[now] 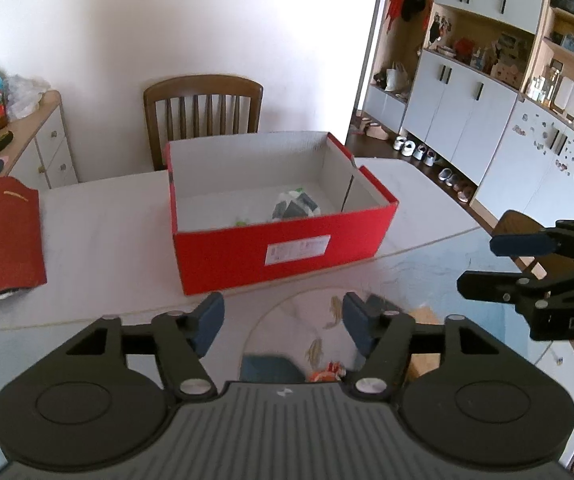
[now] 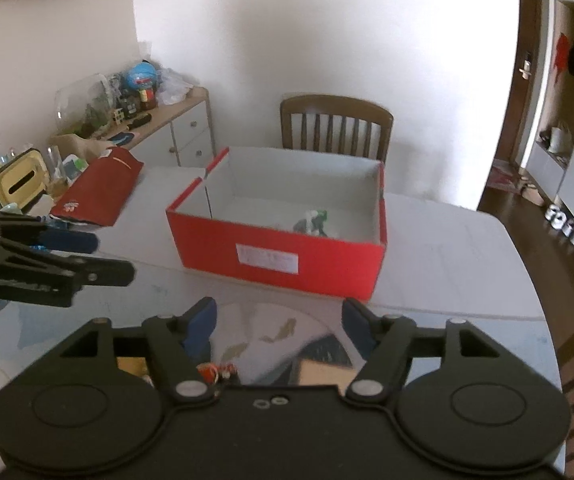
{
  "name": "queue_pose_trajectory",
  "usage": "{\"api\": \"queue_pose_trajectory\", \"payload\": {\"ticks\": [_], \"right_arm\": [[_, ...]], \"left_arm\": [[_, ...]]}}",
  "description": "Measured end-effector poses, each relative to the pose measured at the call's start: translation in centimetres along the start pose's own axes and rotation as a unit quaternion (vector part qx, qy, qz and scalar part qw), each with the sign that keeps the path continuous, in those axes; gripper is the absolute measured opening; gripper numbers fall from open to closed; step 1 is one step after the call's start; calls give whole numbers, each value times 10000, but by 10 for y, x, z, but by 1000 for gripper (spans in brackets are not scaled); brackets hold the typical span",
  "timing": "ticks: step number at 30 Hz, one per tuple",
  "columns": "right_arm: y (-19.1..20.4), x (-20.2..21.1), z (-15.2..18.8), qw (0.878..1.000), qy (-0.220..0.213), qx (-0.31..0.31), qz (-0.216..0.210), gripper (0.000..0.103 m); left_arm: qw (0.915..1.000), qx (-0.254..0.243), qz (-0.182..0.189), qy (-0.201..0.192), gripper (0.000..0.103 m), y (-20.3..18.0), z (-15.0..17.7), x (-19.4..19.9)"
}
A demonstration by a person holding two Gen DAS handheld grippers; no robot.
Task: Organize objects
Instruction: 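Withdraw both grippers from the box back toward the pile, then grasp the yellow plush toy with the left gripper while the right grasps the bagged bread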
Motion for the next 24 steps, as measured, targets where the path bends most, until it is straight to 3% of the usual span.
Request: {"api": "queue_pose_trajectory", "payload": {"ticks": [11,20,24], "right_arm": [[-8,2,47,9989,173,-340,271,95],[-17,-21,73,9973,411,-340,496,99],[-25,-33,81,9961,549,-422,545,99]], "left_arm": [[9997,189,-140,54,84,16,46,10],[9976,404,-74,551,86,32,87,-16],[9970,418,-78,650,103,36,99,-30]]}}
Point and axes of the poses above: each gripper's, at about its wrist camera, not at the fingertips, and x roughly against the way its jaws point, y to its left, z to its underside, the point moved 6 cm from there along -x, roughly the way its jaws point, and after that the axes turned 2 degrees about y, right-handed, at the moved point
